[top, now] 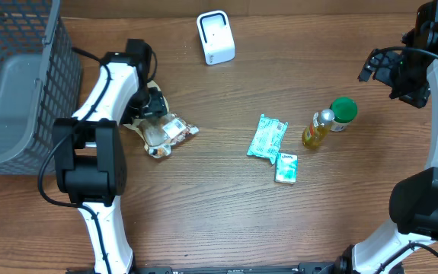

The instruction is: Scan the item barcode

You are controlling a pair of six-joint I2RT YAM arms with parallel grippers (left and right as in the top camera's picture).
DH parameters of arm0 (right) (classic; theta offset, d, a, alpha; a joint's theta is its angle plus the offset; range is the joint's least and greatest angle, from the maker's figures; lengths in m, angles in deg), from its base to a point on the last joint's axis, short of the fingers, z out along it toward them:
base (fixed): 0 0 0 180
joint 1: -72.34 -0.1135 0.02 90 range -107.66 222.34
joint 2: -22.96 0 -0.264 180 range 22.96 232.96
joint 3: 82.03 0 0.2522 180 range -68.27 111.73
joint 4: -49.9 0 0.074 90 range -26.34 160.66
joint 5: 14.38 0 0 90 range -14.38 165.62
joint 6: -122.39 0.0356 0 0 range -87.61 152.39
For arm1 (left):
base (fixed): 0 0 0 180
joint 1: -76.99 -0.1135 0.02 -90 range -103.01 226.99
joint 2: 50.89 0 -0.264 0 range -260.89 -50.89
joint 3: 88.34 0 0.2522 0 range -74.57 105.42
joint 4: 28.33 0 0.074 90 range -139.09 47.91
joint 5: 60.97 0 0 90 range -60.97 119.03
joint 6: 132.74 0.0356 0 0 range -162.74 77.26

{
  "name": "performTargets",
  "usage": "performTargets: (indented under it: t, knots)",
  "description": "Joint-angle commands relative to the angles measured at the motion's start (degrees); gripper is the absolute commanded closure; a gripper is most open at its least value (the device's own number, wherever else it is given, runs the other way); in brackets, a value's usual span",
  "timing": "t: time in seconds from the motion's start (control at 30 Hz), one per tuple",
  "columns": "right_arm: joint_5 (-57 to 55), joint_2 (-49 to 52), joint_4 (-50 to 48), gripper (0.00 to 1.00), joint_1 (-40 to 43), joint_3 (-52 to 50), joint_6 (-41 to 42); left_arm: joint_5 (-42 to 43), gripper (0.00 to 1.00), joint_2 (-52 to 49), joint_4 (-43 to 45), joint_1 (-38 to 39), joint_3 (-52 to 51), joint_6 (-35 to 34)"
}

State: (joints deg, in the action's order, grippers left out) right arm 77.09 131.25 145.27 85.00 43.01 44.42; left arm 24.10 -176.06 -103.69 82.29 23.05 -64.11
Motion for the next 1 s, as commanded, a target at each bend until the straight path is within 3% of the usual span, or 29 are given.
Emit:
performTargets:
  t: [0.0, 0.97]
  knots:
    - [-0.3, -0.9, -0.3, 0.0, 0.0, 0.0, 0.3, 1.8, 0.21, -1.1, -1.6, 2.4, -0.9, 2.1]
    - [-0.3, -0.9, -0.3, 0.0, 0.0, 0.0, 0.3, 4.8, 0.2, -1.1, -7.9, 23.8, -1.6, 1.6]
